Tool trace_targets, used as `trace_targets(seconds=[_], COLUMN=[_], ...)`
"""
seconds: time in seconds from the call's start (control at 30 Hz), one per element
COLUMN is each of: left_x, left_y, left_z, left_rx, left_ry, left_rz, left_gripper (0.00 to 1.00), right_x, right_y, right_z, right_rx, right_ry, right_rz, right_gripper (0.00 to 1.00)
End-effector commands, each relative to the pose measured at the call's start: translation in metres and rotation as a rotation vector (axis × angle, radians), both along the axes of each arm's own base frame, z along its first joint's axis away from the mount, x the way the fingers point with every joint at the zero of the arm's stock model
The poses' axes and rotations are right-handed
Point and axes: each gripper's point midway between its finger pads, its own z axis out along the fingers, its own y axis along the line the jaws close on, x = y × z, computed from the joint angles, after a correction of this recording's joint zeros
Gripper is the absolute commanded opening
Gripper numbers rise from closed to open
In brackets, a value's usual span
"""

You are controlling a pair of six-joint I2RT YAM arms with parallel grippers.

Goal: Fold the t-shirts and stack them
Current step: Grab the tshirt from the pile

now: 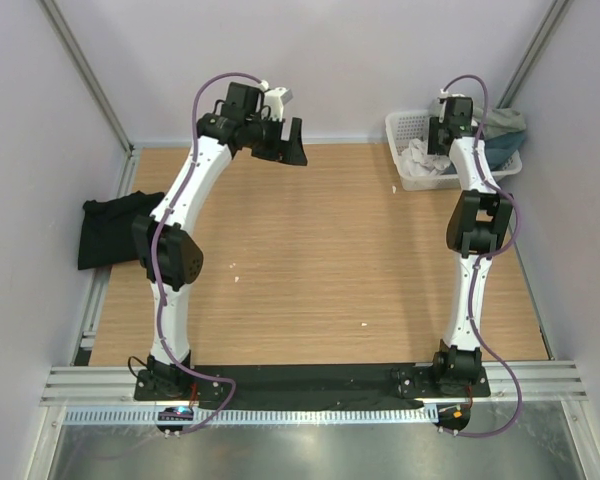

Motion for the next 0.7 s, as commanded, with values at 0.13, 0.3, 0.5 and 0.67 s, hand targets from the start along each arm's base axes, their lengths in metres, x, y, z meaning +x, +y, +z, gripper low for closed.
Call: trace_targets(seconds=[0.13,0.3,0.5,0.67], left_x=[-0.003,-0.003,0.002,0.033], left_y=[-0.003,-0.003,0.001,0.041], left_z=[0.013,0.011,0.012,0.023], left_rx=[-0.013,-0.012,0.011,0.168], left_ry=[-0.034,-0.031,-0.050,-0.184], left_rz=[-0.017,-0.016,0.005,0.163], left_gripper=[0.90,0.89,0.89,0.97], right_x=[-0.002,-0.001,0.004,-0.026], right_y=[-0.005,-0.003,0.010,0.097], right_z=[-0.011,0.000,0.113,0.296], right_rx=[-0.029,-0.031,-0.089,-0.179], right_ry=[0.028,0.011,-0.185,-0.544], right_rz=[0.003,0.010,0.055,0.244], right_gripper=[0.48,0.01,0.01,0.01])
